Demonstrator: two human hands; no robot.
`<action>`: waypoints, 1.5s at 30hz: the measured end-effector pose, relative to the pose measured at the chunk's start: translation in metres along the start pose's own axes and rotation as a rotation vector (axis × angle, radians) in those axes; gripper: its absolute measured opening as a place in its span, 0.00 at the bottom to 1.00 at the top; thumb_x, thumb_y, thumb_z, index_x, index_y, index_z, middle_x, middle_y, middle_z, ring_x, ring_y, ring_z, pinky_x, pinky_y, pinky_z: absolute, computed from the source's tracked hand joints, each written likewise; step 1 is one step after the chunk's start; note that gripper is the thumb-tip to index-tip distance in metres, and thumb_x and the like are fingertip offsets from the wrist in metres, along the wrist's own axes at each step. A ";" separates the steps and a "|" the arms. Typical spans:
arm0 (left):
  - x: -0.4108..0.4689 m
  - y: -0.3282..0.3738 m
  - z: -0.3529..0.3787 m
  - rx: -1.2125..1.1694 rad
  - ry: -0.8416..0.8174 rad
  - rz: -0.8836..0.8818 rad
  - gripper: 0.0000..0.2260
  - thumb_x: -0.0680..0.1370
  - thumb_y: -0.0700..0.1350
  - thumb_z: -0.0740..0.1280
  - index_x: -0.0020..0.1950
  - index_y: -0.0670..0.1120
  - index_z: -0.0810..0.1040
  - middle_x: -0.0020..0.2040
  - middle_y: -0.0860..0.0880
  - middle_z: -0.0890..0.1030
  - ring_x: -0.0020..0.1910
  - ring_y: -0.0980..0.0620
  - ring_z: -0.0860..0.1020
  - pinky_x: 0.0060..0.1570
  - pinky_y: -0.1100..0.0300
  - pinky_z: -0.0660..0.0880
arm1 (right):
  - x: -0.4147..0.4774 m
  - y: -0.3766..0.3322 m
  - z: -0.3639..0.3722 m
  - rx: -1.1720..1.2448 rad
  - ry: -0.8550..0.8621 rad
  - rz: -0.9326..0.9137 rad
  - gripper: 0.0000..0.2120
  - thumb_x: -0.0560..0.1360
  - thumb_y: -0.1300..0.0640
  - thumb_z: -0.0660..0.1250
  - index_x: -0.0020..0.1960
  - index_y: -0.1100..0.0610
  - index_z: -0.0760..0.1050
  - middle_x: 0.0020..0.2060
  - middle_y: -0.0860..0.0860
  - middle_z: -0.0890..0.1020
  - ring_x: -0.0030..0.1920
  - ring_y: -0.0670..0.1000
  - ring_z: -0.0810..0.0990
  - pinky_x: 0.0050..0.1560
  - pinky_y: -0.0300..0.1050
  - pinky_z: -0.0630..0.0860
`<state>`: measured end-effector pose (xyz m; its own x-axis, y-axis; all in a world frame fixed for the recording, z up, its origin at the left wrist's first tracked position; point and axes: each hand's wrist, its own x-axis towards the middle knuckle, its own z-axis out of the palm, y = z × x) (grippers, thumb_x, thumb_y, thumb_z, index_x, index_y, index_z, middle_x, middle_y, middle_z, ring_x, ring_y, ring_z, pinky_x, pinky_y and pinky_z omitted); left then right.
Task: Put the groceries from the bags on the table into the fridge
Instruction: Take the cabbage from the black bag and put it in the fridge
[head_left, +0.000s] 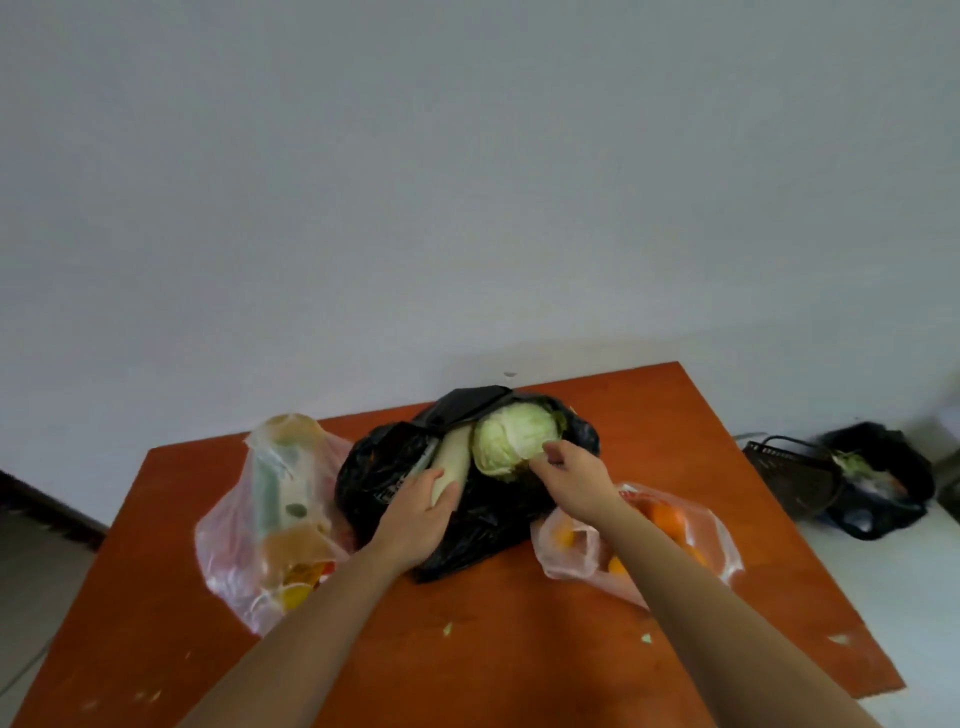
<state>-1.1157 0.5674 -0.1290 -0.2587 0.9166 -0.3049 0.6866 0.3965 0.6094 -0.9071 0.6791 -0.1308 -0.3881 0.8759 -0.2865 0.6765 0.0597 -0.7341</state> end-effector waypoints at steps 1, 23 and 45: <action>0.018 -0.002 0.000 -0.023 -0.036 -0.004 0.27 0.83 0.59 0.54 0.79 0.47 0.61 0.78 0.48 0.63 0.76 0.49 0.62 0.74 0.53 0.60 | 0.011 -0.001 0.002 0.057 0.011 0.035 0.26 0.83 0.46 0.61 0.76 0.59 0.65 0.71 0.56 0.74 0.68 0.56 0.74 0.65 0.47 0.72; 0.205 -0.010 0.039 -0.474 -0.358 -0.334 0.33 0.81 0.65 0.51 0.76 0.44 0.67 0.77 0.43 0.65 0.75 0.43 0.64 0.73 0.52 0.61 | 0.145 0.020 0.046 0.304 0.128 0.469 0.43 0.77 0.31 0.60 0.82 0.50 0.47 0.77 0.54 0.63 0.66 0.58 0.73 0.47 0.43 0.72; 0.157 -0.013 0.082 -1.107 -0.402 -0.653 0.45 0.59 0.74 0.74 0.70 0.52 0.74 0.64 0.48 0.80 0.58 0.45 0.82 0.62 0.42 0.77 | 0.095 0.048 0.035 0.319 0.195 0.182 0.28 0.73 0.28 0.63 0.65 0.44 0.73 0.62 0.49 0.77 0.66 0.54 0.72 0.64 0.61 0.72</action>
<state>-1.1099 0.7018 -0.2450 0.0213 0.5426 -0.8397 -0.4399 0.7593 0.4795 -0.9336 0.7485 -0.2151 -0.1331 0.9347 -0.3295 0.4834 -0.2290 -0.8449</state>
